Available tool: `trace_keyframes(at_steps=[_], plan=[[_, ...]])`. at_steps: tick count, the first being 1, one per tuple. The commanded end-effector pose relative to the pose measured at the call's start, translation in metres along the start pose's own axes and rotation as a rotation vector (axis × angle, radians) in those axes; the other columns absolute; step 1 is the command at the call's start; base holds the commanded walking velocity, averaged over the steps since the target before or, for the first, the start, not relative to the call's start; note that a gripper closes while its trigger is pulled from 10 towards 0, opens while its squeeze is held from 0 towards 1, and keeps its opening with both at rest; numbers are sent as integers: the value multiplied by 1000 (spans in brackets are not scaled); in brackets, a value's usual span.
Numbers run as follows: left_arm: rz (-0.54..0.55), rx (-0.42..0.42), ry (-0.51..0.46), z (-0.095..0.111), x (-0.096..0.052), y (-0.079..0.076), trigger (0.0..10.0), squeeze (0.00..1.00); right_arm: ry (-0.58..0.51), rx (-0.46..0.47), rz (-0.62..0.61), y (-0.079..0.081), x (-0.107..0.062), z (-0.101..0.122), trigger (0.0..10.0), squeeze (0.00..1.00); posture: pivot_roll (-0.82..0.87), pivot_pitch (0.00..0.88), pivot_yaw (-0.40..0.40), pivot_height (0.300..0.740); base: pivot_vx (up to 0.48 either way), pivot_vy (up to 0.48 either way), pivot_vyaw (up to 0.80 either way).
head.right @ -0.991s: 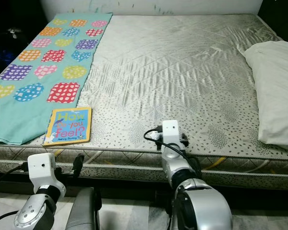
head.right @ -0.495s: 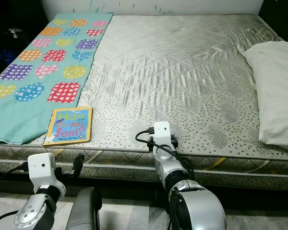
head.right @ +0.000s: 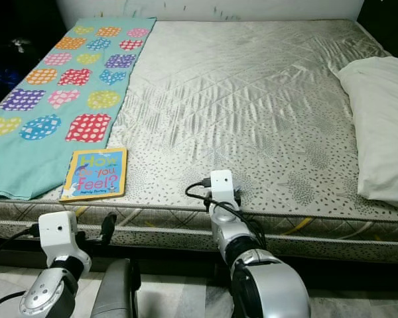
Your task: Clean up the room
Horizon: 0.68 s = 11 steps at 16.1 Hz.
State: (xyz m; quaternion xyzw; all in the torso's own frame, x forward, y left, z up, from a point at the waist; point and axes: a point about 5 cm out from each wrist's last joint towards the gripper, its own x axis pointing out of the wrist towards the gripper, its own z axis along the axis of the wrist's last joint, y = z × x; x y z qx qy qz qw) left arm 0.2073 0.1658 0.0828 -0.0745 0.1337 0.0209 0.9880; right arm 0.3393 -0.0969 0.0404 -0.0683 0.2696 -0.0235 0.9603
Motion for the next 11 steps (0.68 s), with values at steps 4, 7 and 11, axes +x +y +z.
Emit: trace_keyframes(at_steps=[4, 7, 11], plan=[[19, 11, 24, -3, 1, 4, 10000, 0, 40, 13, -15, 3, -1, -6, 10000, 0, 255, 70, 13, 555, 0, 0, 0], [19, 12, 25, -3, 1, 3, 10000, 0, 41, 10, -18, 2, -1, -6, 10000, 0, 254, 70, 12, 555, 0, 0, 0], [21, 12, 27, -3, 1, 3, 10000, 0, 49, 19, -28, 0, -1, -6, 10000, 0, 254, 70, 12, 555, 0, 0, 0]])
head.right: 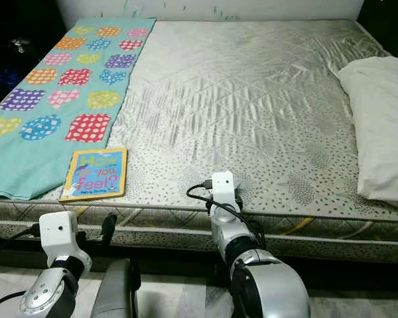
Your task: Clean up the room
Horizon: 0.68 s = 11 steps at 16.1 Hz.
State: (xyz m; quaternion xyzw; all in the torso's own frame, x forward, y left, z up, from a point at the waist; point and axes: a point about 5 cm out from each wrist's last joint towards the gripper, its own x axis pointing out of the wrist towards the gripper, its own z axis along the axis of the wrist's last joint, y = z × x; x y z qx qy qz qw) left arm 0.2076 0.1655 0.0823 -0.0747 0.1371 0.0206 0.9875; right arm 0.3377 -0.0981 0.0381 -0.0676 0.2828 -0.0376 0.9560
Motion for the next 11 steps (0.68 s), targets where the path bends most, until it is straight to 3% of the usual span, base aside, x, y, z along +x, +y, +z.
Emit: trace_keyframes(at_steps=[1, 3, 6, 11], plan=[[21, 12, 20, -3, 0, 3, 10000, 0, 24, 27, 1, 2, -1, -3, 10000, 0, 254, 70, 12, 555, 0, 0, 0], [20, 12, 21, -3, 0, 3, 10000, 0, 29, 50, 4, 3, -1, -2, 10000, 0, 254, 70, 12, 555, 0, 0, 0], [17, 9, 24, -3, 1, 3, 10000, 0, 60, 177, 14, 6, -1, 1, 10000, 0, 253, 65, 14, 555, 0, 0, 0], [10, 1, 30, -5, 1, 1, 10000, 0, 105, 467, 113, 18, -3, 7, 10000, 0, 251, 55, 15, 555, 0, 0, 0]])
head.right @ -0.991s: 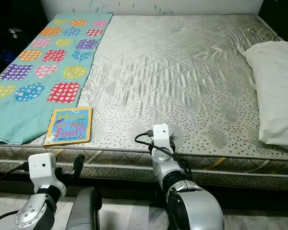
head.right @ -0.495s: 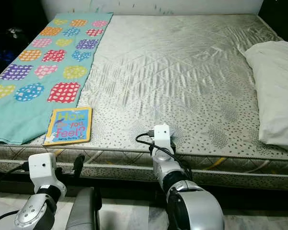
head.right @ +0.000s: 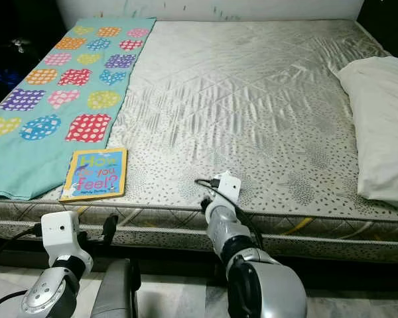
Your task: Clean up the room
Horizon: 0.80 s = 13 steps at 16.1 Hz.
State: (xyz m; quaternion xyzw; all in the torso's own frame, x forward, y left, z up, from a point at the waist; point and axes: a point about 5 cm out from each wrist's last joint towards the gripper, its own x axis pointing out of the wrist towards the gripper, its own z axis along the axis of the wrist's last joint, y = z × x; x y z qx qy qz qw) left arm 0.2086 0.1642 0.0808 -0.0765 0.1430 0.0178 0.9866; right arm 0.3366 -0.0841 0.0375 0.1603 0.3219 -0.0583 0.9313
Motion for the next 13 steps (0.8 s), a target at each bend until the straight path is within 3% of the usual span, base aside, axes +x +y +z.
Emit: trace_keyframes(at_steps=[1, 3, 6, 8, 13], plan=[[13, 4, 19, -4, 0, 2, 10000, 0, 6, 55, 36, 7, -1, 4, 10000, 0, 249, 53, 15, 555, 0, 0, 0], [9, 3, 20, -4, 0, 1, 10000, 0, 21, 139, 71, 9, -1, 5, 10000, 0, 249, 53, 15, 555, 0, 0, 0], [5, 4, 22, -4, 1, 1, 10000, 0, -10, 188, 75, 8, 0, 11, 10000, 0, 247, 47, 16, 555, 0, 0, 0], [5, 6, 22, -5, 1, 1, 10000, 0, -91, 274, 60, 8, -1, 25, 10000, 0, 248, 45, 16, 555, 0, 0, 0], [9, 9, 21, -4, 0, 2, 10000, 0, -179, 242, 31, 7, -2, 44, 10000, 0, 257, 48, 19, 555, 0, 0, 0]])
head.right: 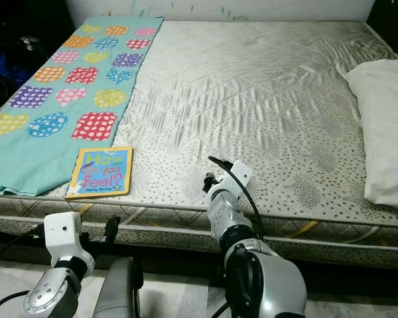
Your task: Clean up the room
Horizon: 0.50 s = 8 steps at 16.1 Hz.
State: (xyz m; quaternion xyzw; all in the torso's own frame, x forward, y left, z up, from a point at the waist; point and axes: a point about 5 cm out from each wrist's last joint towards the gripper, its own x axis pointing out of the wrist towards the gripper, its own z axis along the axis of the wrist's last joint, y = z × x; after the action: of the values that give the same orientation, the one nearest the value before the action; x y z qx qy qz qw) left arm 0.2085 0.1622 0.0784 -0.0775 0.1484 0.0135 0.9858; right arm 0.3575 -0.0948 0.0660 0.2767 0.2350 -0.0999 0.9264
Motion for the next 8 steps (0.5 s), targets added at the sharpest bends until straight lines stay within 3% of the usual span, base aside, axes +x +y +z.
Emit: trace_keyframes(at_steps=[1, 7, 8], plan=[[18, 10, 11, -1, -1, 3, 10000, 0, -29, -30, 3, 6, 0, 8, 10000, 0, 257, 50, 19, 555, 0, 0, 0], [19, 10, 12, -1, -2, 4, 10000, 0, -50, -176, -52, 0, 1, 9, 10000, 0, 260, 54, 18, 555, 0, 0, 0], [20, 11, 12, -1, -1, 4, 10000, 0, -61, -207, -55, 1, 0, 9, 7608, 0, 262, 56, 18, 555, 0, 0, 0]])
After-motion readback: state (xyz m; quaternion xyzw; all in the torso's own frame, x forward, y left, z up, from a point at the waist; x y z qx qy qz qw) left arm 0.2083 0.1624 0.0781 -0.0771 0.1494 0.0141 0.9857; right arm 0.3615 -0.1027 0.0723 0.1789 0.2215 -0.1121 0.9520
